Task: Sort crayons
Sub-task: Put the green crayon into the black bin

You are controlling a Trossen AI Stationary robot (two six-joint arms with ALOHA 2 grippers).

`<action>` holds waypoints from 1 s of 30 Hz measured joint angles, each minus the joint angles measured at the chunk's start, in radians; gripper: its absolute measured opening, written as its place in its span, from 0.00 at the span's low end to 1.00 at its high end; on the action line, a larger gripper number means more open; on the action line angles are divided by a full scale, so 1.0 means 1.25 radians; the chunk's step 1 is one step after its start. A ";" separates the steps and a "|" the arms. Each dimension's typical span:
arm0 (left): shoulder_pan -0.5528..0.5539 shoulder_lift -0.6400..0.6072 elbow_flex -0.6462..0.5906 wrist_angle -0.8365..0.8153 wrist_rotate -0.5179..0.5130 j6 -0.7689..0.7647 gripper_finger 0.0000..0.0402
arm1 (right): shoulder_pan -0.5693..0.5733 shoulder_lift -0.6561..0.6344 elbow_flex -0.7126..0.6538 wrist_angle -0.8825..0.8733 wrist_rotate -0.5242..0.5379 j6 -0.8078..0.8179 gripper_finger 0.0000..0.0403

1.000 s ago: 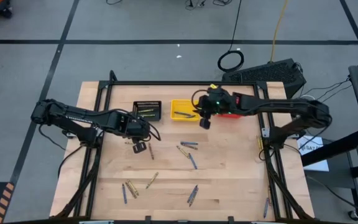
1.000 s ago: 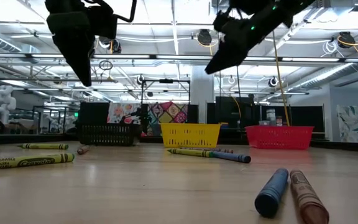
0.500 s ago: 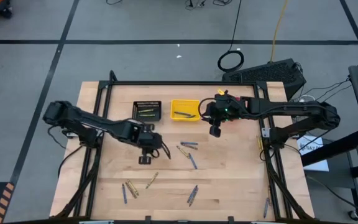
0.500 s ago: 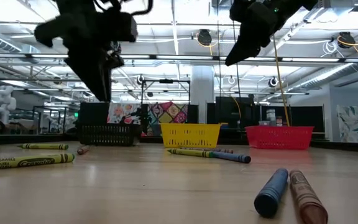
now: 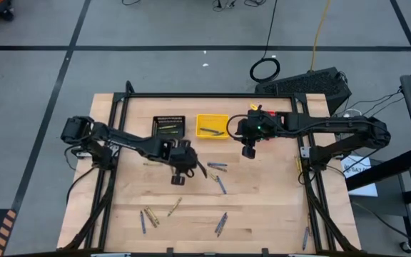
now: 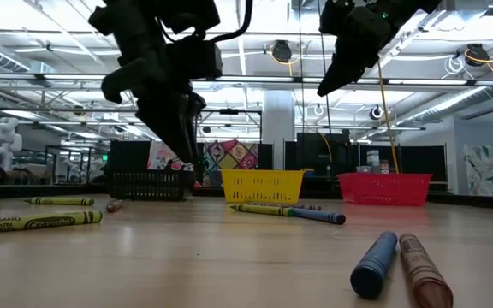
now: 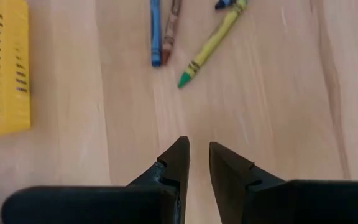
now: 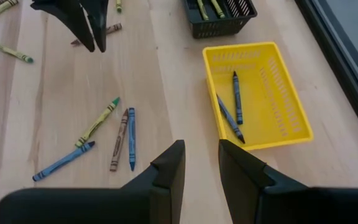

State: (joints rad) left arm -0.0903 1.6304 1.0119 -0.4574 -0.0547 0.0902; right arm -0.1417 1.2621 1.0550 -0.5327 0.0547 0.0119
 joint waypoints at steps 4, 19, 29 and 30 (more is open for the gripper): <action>0.015 0.000 0.000 0.030 0.030 0.039 0.17 | 0.000 0.000 0.000 0.000 0.000 0.011 0.21; 0.014 0.111 0.051 0.109 0.059 0.255 0.17 | 0.000 0.000 0.000 -0.003 0.000 0.111 0.21; 0.014 0.180 0.122 0.100 0.067 0.296 0.17 | 0.000 0.000 0.000 -0.019 0.001 0.113 0.21; 0.014 0.185 0.122 0.105 0.075 0.297 0.17 | 0.000 0.000 0.000 -0.019 0.001 0.112 0.21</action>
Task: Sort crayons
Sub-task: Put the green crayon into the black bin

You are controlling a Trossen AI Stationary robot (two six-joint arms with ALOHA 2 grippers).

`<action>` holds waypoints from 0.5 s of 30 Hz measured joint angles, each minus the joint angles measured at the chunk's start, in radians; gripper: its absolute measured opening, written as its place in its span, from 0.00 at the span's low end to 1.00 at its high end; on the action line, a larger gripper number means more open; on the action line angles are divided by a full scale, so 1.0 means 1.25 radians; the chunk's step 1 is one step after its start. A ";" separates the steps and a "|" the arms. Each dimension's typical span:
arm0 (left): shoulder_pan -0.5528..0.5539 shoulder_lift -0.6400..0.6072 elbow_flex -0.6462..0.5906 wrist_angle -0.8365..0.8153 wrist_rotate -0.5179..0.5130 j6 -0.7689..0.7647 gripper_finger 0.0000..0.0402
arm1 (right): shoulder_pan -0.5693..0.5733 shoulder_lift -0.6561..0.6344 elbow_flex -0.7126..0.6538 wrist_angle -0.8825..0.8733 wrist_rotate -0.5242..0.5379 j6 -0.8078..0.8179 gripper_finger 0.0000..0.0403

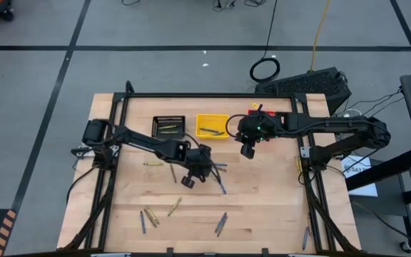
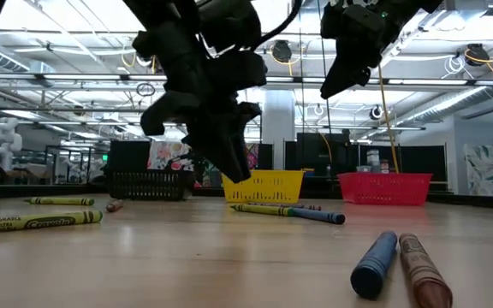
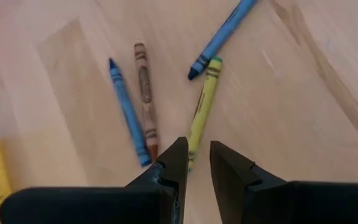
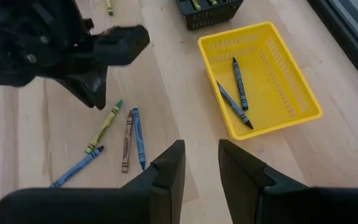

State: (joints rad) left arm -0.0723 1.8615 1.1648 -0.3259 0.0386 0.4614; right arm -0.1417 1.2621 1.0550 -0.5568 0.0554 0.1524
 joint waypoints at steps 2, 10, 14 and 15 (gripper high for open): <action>0.000 0.005 -0.001 -0.010 0.016 0.000 0.17 | 0.000 0.000 0.000 0.000 0.000 -0.004 0.21; 0.000 0.025 0.000 0.003 0.018 -0.002 0.17 | 0.000 0.000 0.000 0.002 0.000 -0.009 0.21; 0.001 0.026 0.000 0.007 0.018 -0.001 0.17 | 0.000 0.000 0.000 0.004 0.000 -0.015 0.21; 0.001 0.027 0.000 0.012 0.018 -0.001 0.17 | 0.000 0.000 0.000 0.005 0.000 -0.015 0.21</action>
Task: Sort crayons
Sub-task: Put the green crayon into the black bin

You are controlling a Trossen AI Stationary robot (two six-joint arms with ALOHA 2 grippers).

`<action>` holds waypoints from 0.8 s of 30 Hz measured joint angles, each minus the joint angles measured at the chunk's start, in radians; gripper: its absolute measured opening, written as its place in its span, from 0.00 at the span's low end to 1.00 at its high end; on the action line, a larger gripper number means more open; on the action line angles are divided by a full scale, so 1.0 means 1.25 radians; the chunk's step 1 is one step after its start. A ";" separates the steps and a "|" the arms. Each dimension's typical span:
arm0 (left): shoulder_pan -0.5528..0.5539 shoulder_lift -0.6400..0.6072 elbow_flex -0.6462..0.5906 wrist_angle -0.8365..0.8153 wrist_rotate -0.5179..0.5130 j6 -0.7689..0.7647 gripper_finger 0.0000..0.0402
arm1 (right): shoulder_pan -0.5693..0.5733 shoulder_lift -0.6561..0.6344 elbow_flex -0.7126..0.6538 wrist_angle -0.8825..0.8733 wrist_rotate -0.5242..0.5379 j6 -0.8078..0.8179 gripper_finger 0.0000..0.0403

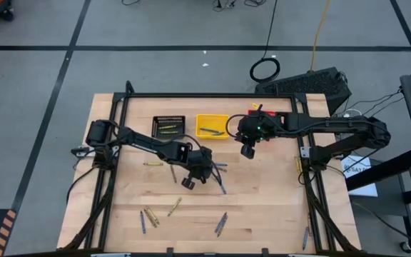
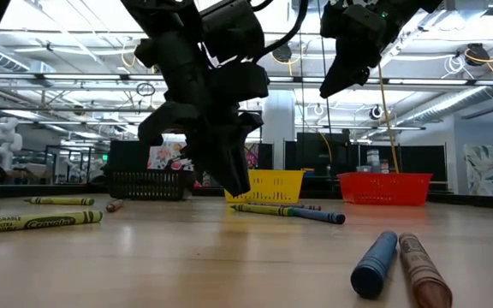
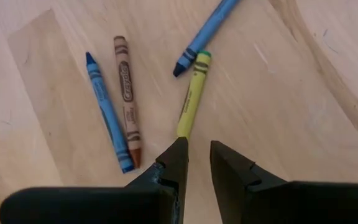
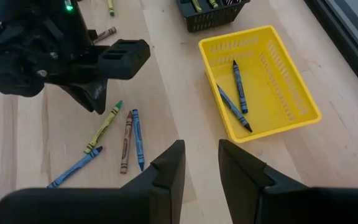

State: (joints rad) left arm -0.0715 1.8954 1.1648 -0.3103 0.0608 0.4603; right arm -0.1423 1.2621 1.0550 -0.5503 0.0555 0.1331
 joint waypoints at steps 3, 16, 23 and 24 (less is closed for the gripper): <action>0.000 0.000 0.000 0.016 0.000 0.000 0.17 | 0.000 0.000 0.000 0.000 0.000 -0.010 0.21; 0.005 0.000 0.000 0.024 0.000 0.000 0.17 | 0.000 0.000 0.000 0.000 0.000 -0.018 0.21; 0.024 0.000 0.001 0.042 0.002 -0.005 0.17 | 0.000 0.000 0.000 0.000 0.000 -0.020 0.21; 0.026 0.000 0.007 0.040 0.009 -0.005 0.17 | 0.000 0.000 0.000 0.000 0.000 -0.026 0.21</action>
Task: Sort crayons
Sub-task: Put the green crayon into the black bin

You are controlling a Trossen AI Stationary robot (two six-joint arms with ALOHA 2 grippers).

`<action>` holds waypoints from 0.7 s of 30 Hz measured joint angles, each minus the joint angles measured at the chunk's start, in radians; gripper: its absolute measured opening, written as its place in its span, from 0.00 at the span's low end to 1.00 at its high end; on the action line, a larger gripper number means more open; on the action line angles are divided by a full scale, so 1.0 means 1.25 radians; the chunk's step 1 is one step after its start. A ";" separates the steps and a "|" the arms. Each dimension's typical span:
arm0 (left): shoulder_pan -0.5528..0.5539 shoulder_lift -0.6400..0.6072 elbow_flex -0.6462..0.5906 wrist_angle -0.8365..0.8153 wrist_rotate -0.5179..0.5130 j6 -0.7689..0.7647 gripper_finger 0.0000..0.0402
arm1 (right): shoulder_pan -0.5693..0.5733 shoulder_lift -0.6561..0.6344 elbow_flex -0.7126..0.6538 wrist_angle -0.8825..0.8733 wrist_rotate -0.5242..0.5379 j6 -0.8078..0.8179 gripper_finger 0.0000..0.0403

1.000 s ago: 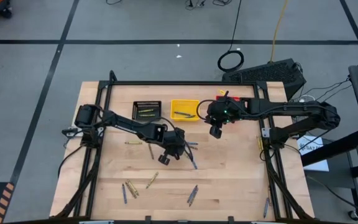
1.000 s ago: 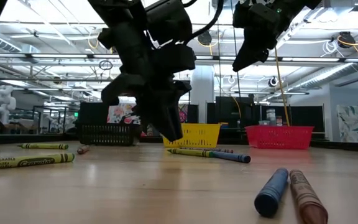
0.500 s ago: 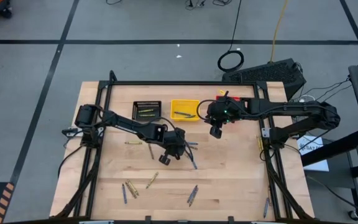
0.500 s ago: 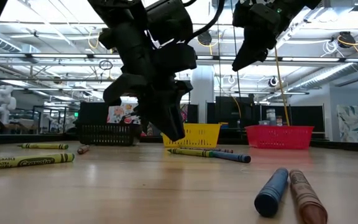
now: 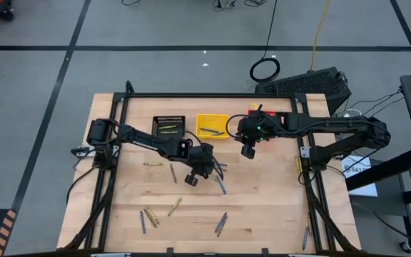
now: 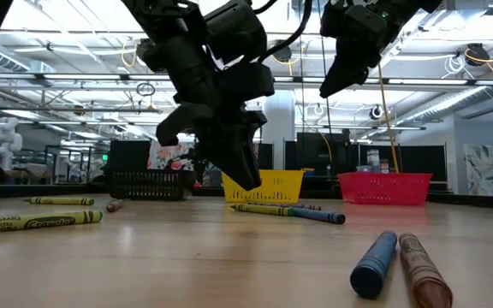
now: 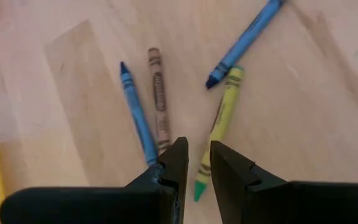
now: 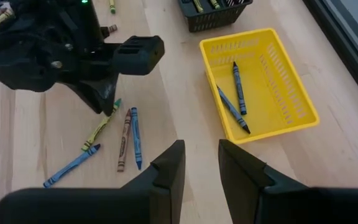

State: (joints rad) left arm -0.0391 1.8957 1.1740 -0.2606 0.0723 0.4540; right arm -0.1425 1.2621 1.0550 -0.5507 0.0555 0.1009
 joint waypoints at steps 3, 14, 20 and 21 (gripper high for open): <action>0.000 0.005 0.035 0.005 0.005 0.000 0.17 | 0.000 0.000 0.000 0.000 0.000 -0.018 0.21; -0.010 0.019 0.080 -0.121 0.006 -0.001 0.17 | 0.000 0.000 0.000 -0.007 0.000 -0.009 0.21; -0.011 0.029 0.080 -0.117 0.020 -0.001 0.17 | 0.000 0.000 0.000 -0.006 0.000 -0.009 0.21; -0.011 0.034 0.081 -0.114 0.029 -0.002 0.17 | 0.000 0.000 0.000 -0.007 0.000 -0.008 0.21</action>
State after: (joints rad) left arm -0.0528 1.9388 1.2758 -0.4036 0.1083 0.4513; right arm -0.1425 1.2625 1.0554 -0.5590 0.0551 0.0906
